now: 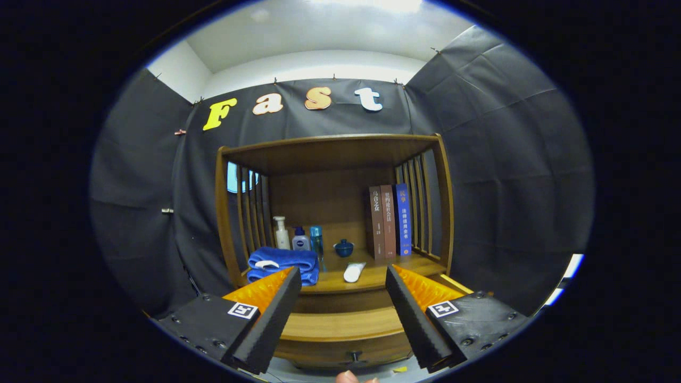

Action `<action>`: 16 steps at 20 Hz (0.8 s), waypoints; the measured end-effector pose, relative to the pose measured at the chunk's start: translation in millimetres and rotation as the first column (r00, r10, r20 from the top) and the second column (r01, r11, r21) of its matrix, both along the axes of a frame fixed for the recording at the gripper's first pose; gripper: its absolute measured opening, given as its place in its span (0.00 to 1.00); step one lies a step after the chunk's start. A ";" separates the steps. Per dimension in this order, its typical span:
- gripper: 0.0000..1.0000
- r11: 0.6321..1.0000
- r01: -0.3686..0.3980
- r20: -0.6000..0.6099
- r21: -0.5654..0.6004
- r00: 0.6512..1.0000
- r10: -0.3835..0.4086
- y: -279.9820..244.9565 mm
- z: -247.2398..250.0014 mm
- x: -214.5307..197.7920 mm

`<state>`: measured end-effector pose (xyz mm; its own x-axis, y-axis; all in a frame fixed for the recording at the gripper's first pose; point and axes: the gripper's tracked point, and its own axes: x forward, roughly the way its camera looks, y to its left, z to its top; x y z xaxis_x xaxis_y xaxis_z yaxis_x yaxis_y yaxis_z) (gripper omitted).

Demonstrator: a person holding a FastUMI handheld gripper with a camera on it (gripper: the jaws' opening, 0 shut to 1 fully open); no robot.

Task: Pull open the drawer, take out the items inside it, and place them on the countertop above the cabinet.

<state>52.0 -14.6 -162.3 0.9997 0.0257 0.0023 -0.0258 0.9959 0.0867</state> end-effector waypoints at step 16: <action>0.98 0.995 -0.031 -0.156 -0.092 0.988 0.016 2.7 -180.6 5.4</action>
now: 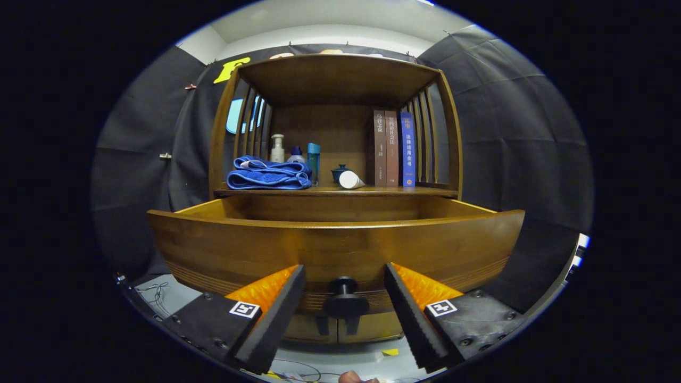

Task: Pull open the drawer, take out the items inside it, and place them on the countertop above the cabinet.

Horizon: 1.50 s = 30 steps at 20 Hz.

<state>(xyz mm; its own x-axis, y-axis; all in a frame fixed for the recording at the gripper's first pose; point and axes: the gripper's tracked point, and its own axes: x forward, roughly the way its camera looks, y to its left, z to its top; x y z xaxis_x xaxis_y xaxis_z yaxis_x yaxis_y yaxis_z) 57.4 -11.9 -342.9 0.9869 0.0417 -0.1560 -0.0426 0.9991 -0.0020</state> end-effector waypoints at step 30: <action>0.98 0.999 -0.022 -0.041 -0.023 0.999 0.021 17.0 -9.2 139.0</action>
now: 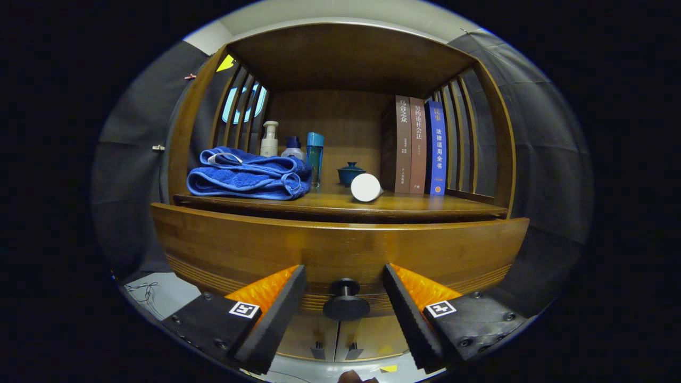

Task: Pull open the drawer, take out the items inside it, and place them on the countertop above the cabinet.

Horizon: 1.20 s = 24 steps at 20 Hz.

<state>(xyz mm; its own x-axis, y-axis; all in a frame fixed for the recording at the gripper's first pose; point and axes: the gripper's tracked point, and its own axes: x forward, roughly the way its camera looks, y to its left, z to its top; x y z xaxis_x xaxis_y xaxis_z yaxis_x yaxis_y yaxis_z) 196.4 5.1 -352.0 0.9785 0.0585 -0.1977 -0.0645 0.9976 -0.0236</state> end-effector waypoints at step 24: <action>0.98 0.998 -0.054 0.077 0.019 0.996 0.052 12.6 128.3 -31.9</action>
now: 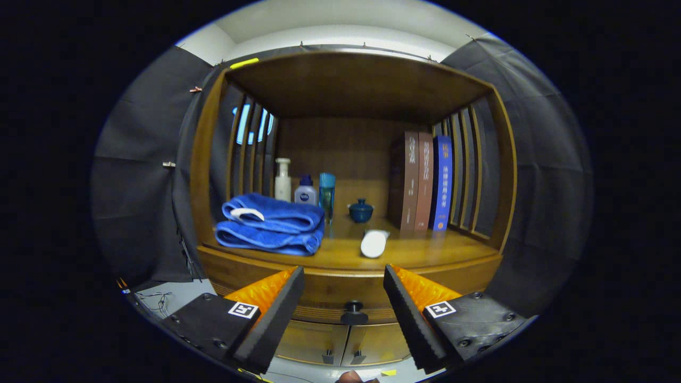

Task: Pull open the drawer, take out the items inside it, and place them on the countertop above the cabinet.

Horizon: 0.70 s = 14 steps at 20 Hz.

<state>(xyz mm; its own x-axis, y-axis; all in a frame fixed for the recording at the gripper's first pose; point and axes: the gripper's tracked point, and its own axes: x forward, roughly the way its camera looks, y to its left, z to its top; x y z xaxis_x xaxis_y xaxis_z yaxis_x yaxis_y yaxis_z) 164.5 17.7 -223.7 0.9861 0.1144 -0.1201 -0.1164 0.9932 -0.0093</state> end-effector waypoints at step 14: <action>0.98 0.998 -0.052 0.078 0.040 0.996 0.049 26.8 181.3 -132.3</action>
